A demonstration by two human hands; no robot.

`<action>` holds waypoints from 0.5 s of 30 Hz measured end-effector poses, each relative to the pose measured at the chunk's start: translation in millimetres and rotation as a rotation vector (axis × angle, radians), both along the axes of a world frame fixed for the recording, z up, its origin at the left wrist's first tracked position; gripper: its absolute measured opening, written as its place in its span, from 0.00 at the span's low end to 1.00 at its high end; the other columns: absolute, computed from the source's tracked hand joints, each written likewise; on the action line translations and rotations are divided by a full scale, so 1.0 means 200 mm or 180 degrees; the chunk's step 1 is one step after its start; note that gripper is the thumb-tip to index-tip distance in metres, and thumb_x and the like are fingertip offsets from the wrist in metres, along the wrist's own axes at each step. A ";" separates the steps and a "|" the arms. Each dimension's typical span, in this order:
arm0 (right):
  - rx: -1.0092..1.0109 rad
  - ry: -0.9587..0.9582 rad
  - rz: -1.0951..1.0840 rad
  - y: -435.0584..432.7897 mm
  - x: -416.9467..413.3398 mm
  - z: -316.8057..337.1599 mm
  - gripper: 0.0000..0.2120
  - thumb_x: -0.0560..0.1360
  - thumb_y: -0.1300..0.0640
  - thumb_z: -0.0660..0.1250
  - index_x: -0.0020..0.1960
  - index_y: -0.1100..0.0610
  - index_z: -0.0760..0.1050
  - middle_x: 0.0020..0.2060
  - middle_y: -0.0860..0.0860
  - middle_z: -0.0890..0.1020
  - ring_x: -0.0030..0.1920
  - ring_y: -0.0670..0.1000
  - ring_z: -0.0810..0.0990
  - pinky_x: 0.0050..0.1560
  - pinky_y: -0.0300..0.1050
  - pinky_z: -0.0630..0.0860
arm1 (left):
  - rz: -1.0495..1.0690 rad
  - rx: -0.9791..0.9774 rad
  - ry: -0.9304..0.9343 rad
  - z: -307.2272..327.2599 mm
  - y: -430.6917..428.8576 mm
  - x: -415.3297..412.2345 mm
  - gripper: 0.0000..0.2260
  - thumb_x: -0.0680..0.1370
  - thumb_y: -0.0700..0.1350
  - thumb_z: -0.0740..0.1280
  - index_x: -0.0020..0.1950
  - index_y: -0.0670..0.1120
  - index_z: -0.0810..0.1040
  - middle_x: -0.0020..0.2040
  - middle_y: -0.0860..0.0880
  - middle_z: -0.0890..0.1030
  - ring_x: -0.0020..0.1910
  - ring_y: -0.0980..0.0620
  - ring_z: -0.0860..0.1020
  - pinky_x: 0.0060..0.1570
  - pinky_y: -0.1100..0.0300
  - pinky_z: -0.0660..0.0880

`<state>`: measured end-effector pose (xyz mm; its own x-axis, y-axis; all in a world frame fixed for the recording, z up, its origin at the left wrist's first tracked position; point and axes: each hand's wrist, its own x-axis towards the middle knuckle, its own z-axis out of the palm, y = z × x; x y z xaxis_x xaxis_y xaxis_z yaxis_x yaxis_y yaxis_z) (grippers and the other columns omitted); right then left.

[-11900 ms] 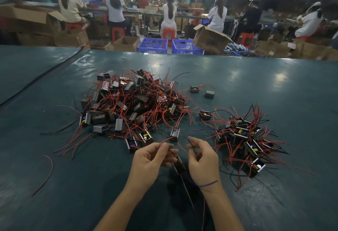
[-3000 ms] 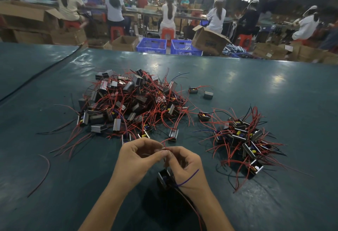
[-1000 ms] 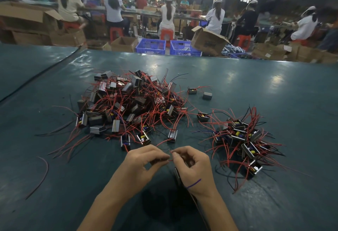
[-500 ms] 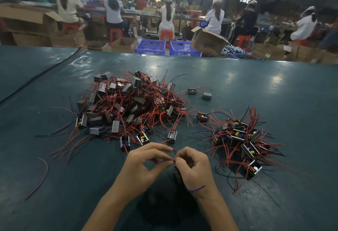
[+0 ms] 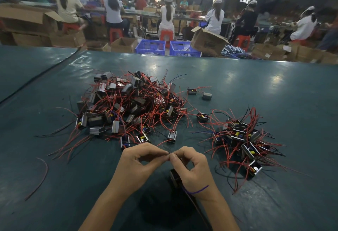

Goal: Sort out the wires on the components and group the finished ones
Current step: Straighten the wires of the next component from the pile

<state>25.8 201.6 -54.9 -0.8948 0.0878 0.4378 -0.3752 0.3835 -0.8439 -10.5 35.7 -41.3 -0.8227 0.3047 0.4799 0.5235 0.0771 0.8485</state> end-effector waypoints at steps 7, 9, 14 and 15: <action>0.0333 0.0041 0.0097 -0.01 -0.01 -0.03 0.03 0.75 0.50 0.66 0.44 0.46 0.78 0.36 0.38 0.76 0.41 0.45 0.74 0.43 0.31 0.67 | 0.0181 0.0026 -0.0438 0.00 -0.01 0.00 0.07 0.70 0.37 0.76 0.43 0.49 0.86 0.40 0.51 0.86 0.41 0.55 0.84 0.43 0.64 0.79; 0.0359 0.0081 0.0036 -0.01 -0.02 -0.04 0.03 0.75 0.50 0.66 0.45 0.46 0.78 0.37 0.37 0.76 0.40 0.45 0.75 0.43 0.31 0.68 | 0.0328 -0.0079 -0.0145 0.01 -0.01 0.01 0.08 0.70 0.39 0.76 0.45 0.50 0.85 0.40 0.53 0.85 0.40 0.57 0.84 0.43 0.66 0.78; 0.0292 0.0254 -0.0058 0.00 -0.03 -0.05 0.05 0.75 0.52 0.67 0.48 0.44 0.80 0.36 0.37 0.76 0.37 0.44 0.74 0.41 0.35 0.69 | 0.0256 -0.0721 0.1229 -0.01 -0.02 0.00 0.07 0.72 0.41 0.74 0.50 0.43 0.84 0.42 0.52 0.83 0.41 0.59 0.81 0.41 0.62 0.79; 0.0297 0.0261 -0.0074 0.00 -0.03 -0.05 0.05 0.75 0.52 0.66 0.47 0.44 0.80 0.35 0.37 0.76 0.37 0.45 0.74 0.41 0.36 0.69 | 0.0266 -0.0767 0.1337 -0.01 -0.03 -0.01 0.07 0.73 0.41 0.74 0.49 0.43 0.84 0.43 0.52 0.83 0.42 0.58 0.81 0.41 0.61 0.79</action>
